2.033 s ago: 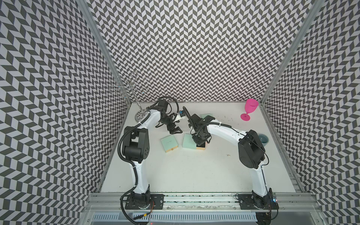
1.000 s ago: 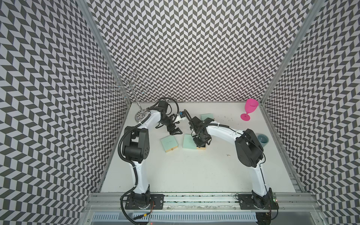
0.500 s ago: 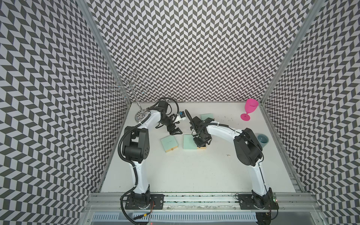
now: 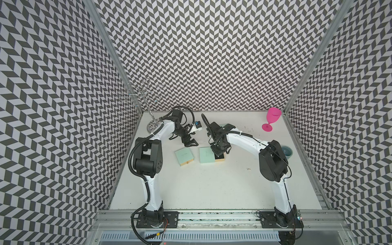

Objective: Place the earrings into the drawer-style jewelry box
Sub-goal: Insert the earring into the inner lining, then close the drawer of the jewelry box.

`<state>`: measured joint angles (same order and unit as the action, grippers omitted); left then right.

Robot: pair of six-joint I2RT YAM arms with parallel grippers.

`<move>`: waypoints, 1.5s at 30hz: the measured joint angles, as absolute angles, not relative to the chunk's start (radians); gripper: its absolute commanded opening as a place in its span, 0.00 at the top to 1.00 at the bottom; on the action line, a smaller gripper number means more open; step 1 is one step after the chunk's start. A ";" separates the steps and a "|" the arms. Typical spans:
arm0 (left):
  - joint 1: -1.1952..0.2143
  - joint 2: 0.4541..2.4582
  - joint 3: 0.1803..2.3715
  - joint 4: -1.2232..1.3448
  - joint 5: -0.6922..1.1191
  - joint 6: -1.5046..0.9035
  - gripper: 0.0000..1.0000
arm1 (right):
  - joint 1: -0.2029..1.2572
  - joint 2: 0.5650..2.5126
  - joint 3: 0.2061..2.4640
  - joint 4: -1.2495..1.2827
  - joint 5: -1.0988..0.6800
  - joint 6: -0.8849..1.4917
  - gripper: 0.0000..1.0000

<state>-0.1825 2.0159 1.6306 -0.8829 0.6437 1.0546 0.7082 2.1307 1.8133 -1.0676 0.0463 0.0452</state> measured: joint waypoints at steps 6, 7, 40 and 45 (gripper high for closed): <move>-0.183 2.008 1.617 -0.884 0.625 1.062 0.05 | 0.696 2.105 1.788 -1.066 0.059 0.053 0.84; -0.183 2.006 1.613 -0.885 0.622 1.064 0.05 | 0.693 2.104 1.777 -1.066 0.057 0.054 0.84; -0.196 1.994 1.500 -0.829 0.479 1.100 0.09 | 0.565 2.097 1.715 -0.989 -0.110 0.093 0.85; -0.197 1.994 1.500 -0.826 0.479 1.100 0.09 | 0.584 2.097 1.778 -0.991 -0.134 0.079 0.86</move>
